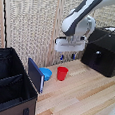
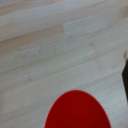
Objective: Please find the red cup among the items before you. Carefully move your gripper towards it and gently hold it. Locate the front section of the organizer in front of you. Transfer the red cup above the front section and let go, placing it within that section.
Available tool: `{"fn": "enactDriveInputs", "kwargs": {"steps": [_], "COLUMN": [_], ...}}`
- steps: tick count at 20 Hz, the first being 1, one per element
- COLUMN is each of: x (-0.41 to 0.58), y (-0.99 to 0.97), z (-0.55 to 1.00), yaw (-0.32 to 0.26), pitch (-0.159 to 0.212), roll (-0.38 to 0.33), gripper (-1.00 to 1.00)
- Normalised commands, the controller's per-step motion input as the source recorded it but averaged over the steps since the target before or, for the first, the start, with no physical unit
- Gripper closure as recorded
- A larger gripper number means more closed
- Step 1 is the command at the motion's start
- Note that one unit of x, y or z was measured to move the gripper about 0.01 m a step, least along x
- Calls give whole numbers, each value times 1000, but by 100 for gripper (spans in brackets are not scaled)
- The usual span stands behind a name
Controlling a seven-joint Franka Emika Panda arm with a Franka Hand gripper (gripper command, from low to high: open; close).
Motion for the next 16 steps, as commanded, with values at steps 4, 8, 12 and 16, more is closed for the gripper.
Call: {"fn": "enactDriveInputs", "kwargs": {"steps": [4,8,12,16], "x": [0,27,65,9], "y": [-366,-231,-110,-7], "z": [-449,-402,-339,-206], "yaw": [0,20,23,5], "pitch": [41,2,0,15], "roll": [31,1,-9,-15], "gripper": [-100,-100,-100,100]}}
